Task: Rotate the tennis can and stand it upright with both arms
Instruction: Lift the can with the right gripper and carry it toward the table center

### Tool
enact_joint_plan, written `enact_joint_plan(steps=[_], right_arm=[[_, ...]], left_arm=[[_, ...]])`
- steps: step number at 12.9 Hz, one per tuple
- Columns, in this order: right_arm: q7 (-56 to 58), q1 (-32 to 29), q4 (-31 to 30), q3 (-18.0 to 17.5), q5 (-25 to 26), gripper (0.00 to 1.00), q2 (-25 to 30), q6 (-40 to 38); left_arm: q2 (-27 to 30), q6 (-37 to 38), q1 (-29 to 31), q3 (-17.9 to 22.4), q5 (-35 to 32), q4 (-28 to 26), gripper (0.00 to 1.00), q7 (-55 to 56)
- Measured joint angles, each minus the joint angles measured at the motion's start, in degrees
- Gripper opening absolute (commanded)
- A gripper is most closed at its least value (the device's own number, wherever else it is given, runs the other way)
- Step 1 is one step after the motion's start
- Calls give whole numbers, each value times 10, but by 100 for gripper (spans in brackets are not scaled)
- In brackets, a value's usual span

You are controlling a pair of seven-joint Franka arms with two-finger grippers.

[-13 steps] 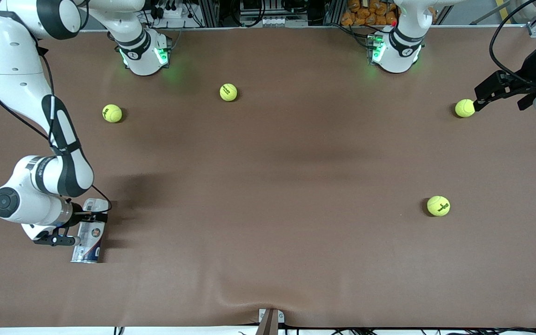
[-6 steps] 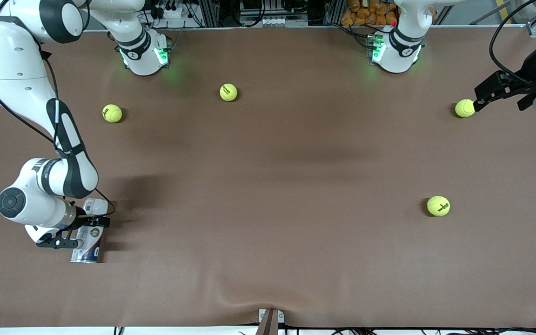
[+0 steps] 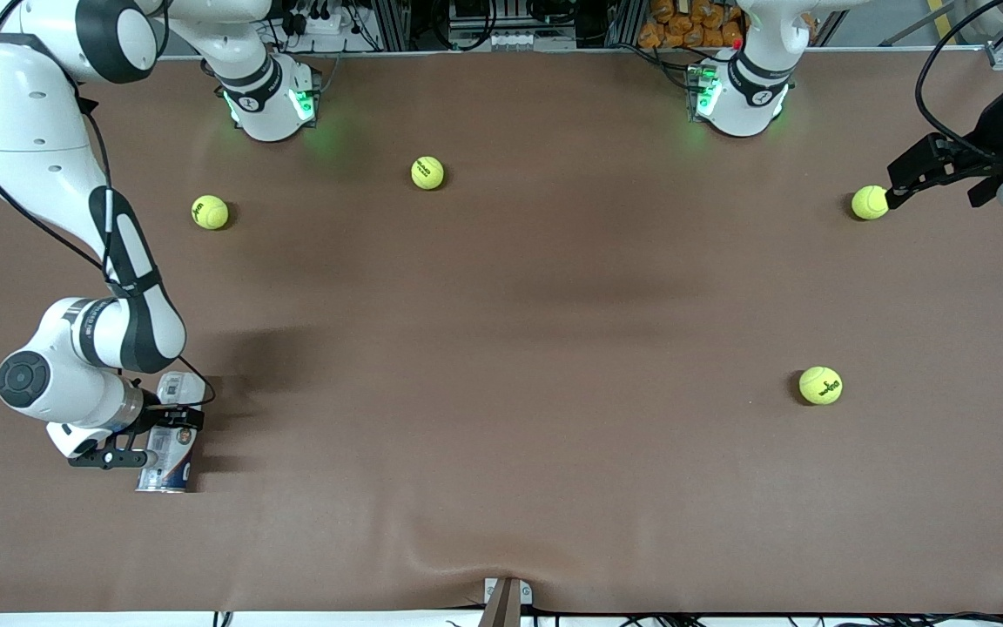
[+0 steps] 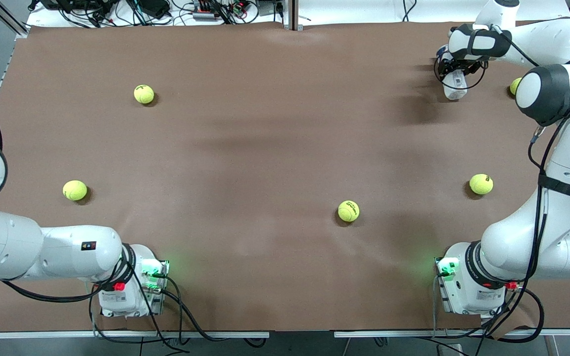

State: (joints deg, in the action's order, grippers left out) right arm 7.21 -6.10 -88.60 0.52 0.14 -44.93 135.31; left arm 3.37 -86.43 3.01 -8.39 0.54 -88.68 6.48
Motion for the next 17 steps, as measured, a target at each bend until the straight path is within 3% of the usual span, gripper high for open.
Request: enact_joint_plan(steps=[4,10,13,17], right_arm=[[38,29,23,-17,0,60,12,1],[86,213,29,-23,13,60,90,-27],[229,285,28,-22,26,60,93,-28],[444,316,25,-22,27,63,86,-25]], left_arm=[[0,0,0,0,0,0,100,0],[-1,0,0,0,0,0,100,0],[-2,0,0,0,0,-1,100,0],[-5,0,0,0,0,-1,100,0]])
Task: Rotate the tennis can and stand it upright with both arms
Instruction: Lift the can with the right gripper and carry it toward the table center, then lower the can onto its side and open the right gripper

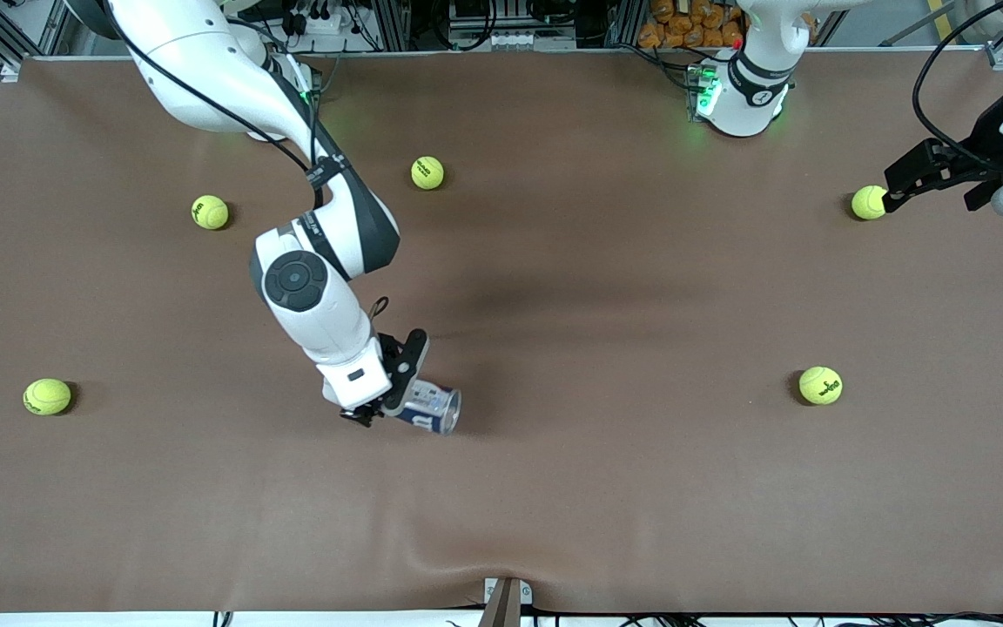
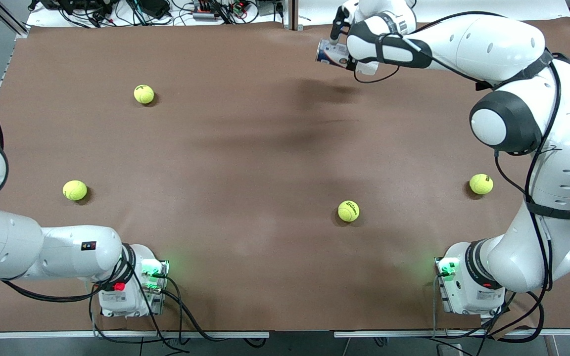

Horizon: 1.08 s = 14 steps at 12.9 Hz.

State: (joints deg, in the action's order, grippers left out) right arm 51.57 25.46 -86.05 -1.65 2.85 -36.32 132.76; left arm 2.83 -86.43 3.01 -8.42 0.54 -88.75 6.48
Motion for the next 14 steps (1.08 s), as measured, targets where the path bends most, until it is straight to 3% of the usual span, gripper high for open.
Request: enact_joint_plan(steps=[4,8,9,10,14], right_arm=[[91,43,-7,0,0,64,-38,65],[97,93,-6,0,1,64,-91,105],[92,103,-6,1,1,71,-100,114],[83,107,-6,2,1,100,-106,124],[66,107,-4,4,1,100,-109,138]], left_arm=[[0,0,0,0,0,0,100,0],[0,0,-2,-4,0,-2,100,-1],[0,0,-2,-4,0,-3,100,-1],[0,0,-2,-4,0,-3,100,-1],[-6,0,-3,-5,0,-4,100,-1]])
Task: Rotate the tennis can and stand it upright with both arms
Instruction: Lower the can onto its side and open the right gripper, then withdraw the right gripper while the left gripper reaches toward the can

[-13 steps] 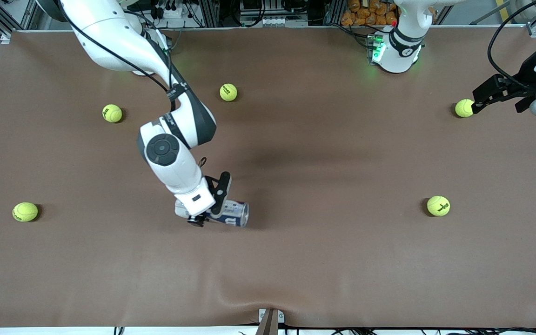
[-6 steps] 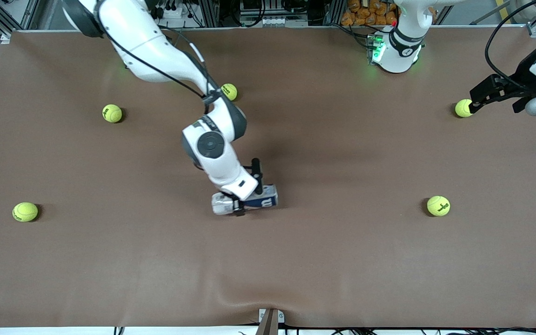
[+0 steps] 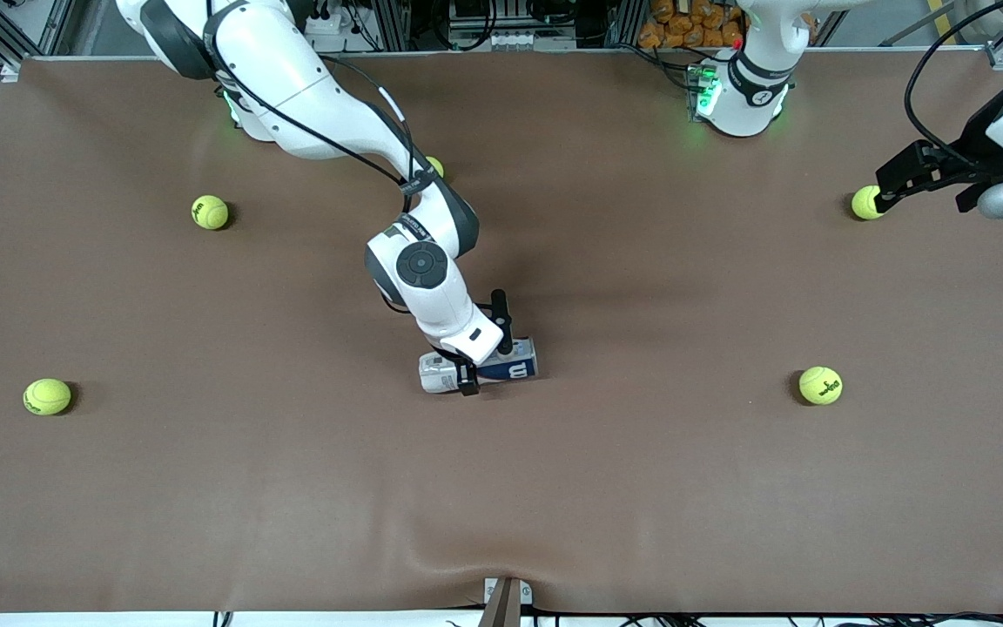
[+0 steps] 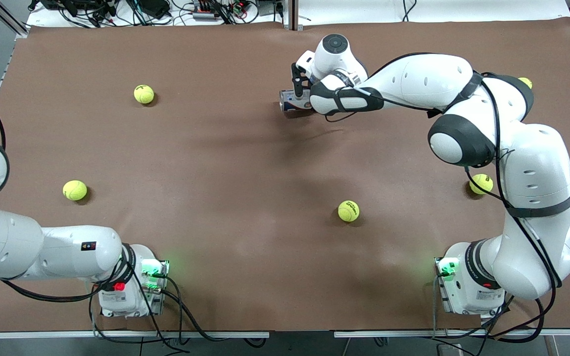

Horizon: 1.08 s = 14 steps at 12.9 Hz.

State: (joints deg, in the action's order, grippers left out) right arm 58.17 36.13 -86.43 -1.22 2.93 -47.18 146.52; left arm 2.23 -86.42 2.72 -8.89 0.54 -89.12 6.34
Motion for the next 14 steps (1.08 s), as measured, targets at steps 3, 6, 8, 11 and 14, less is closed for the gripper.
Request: enact_joint_plan(steps=[3,6,8,11,14], right_arm=[[0,-1,7,3,0,100,19,-8],[0,-1,12,4,-3,100,77,-73],[-20,-7,12,7,-26,100,119,-106],[-107,-50,13,15,-36,100,166,-131],[-179,-139,13,18,-38,100,202,-182]], left_arm=[[-8,0,0,0,0,0,100,0],[-8,0,0,0,0,2,100,0],[-8,0,1,0,0,2,100,0],[-9,0,0,0,0,2,100,0],[-25,-20,-12,-1,9,-1,100,0]])
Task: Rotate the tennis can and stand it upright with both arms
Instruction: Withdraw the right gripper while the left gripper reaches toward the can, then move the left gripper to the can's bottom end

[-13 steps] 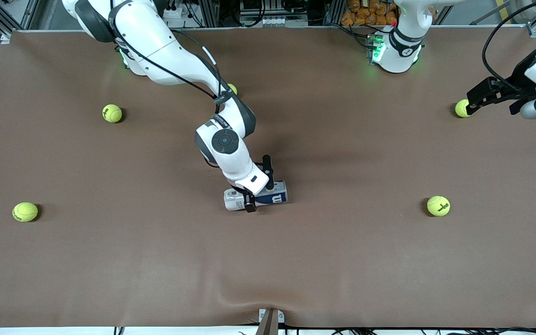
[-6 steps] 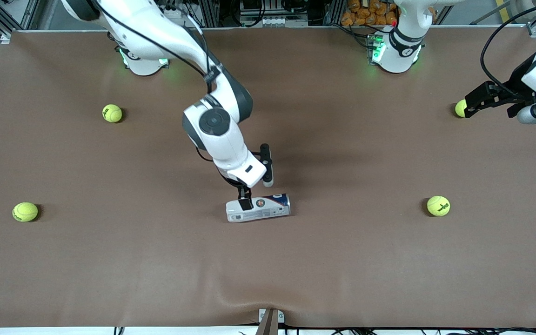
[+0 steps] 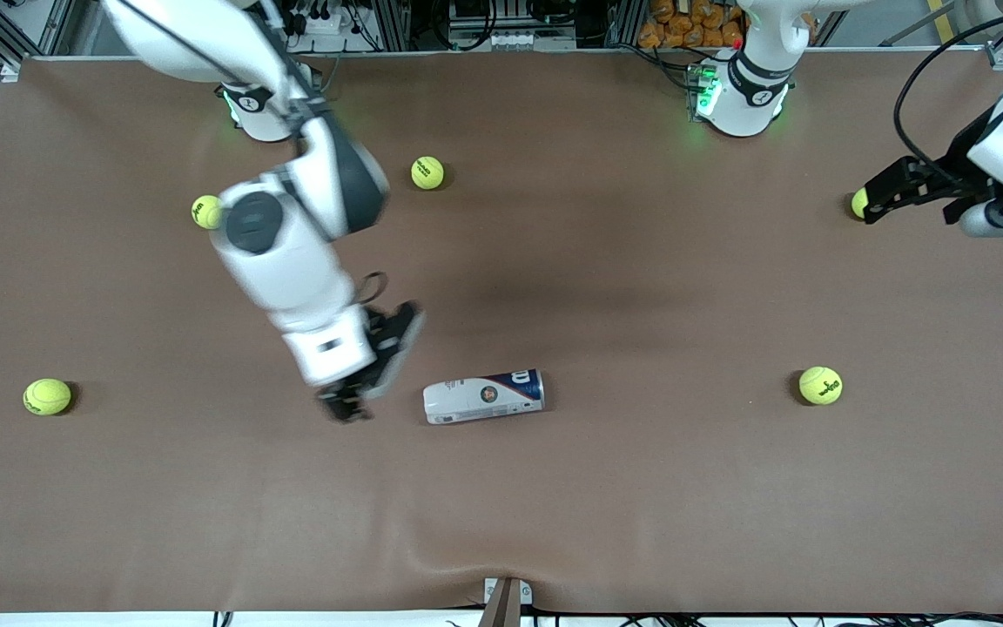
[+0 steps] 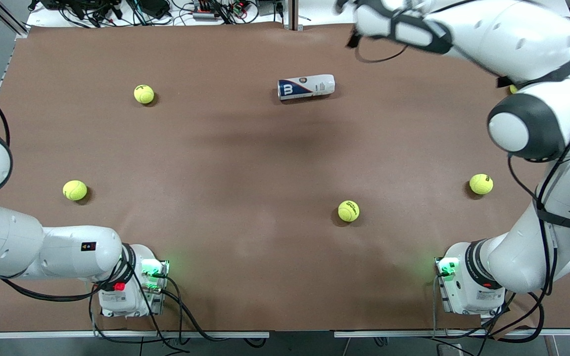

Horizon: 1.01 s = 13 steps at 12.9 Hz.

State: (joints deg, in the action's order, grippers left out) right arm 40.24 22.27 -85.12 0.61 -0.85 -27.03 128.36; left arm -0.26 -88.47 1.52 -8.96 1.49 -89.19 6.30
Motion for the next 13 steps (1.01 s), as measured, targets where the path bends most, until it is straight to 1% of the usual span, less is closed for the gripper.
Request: enact_joint_plan(steps=[2,4,8,10,11,13], right_arm=[[-42,-60,0,1,0,100,23,-35],[-75,-103,0,5,1,100,52,-90],[-108,-125,0,38,2,100,137,-212],[-129,-144,-1,45,3,100,174,-271],[-149,-160,-2,46,3,100,191,-308],[-202,-182,-2,46,3,100,224,-369]], left_arm=[[-33,-47,-17,-1,14,-3,100,0],[-80,-105,-38,-1,43,-4,100,3],[-188,-235,-79,-2,97,-8,100,32],[-242,-283,-90,-2,131,-6,100,33],[-269,-301,-93,-2,159,-2,100,33],[-319,-313,-98,-2,224,13,100,33]])
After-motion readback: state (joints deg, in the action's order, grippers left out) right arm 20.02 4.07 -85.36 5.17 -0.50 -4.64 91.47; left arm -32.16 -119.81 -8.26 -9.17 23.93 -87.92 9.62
